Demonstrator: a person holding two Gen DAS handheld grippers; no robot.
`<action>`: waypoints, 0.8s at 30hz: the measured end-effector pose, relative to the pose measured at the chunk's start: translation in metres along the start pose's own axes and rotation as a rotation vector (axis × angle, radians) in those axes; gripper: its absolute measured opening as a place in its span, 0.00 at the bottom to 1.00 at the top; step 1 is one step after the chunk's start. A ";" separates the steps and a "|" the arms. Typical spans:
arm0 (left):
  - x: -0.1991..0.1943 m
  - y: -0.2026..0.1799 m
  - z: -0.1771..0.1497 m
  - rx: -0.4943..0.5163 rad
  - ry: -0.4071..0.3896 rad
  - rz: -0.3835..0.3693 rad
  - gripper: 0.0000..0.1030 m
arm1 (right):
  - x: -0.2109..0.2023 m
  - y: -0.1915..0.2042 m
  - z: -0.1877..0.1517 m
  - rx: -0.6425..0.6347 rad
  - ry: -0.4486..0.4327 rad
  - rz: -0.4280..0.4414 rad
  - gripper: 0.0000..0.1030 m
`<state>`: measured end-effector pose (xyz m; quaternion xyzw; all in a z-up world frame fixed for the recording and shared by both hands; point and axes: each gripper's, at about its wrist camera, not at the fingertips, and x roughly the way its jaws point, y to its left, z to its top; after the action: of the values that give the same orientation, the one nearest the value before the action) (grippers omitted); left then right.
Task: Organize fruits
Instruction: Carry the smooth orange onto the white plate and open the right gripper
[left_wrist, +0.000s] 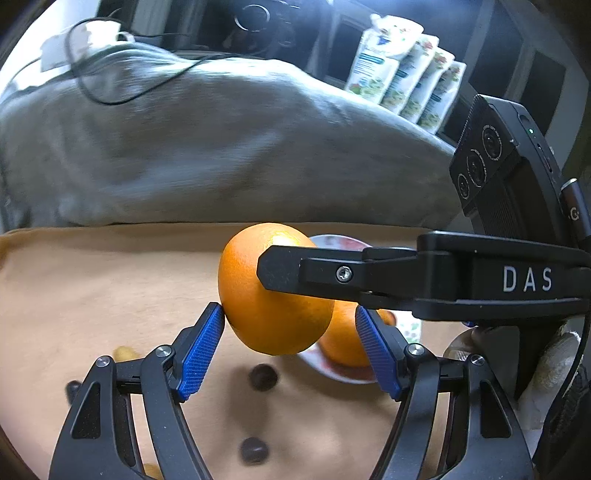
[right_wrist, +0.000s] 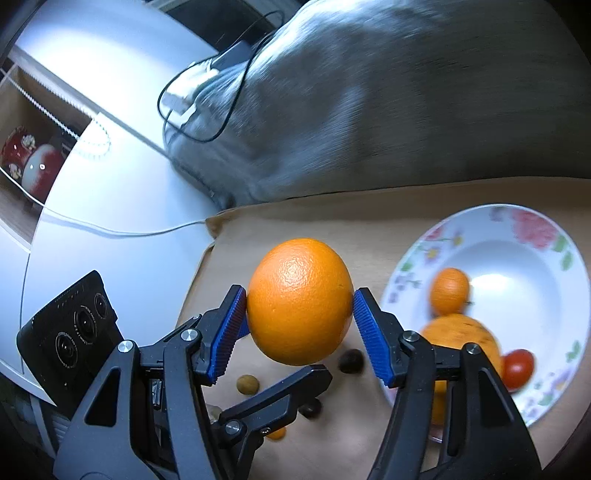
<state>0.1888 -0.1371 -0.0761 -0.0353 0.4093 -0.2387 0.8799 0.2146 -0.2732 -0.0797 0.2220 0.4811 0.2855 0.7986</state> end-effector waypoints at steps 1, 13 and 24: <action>0.002 -0.004 0.001 0.006 0.001 -0.003 0.70 | -0.003 -0.003 0.000 0.004 -0.006 -0.002 0.61; 0.028 -0.058 0.007 0.092 0.027 -0.016 0.70 | -0.043 -0.045 0.001 0.062 -0.062 -0.029 0.61; 0.056 -0.087 0.014 0.133 0.065 -0.037 0.70 | -0.064 -0.076 0.000 0.109 -0.086 -0.050 0.61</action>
<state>0.1962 -0.2411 -0.0837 0.0234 0.4199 -0.2827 0.8621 0.2094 -0.3723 -0.0869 0.2650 0.4667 0.2290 0.8121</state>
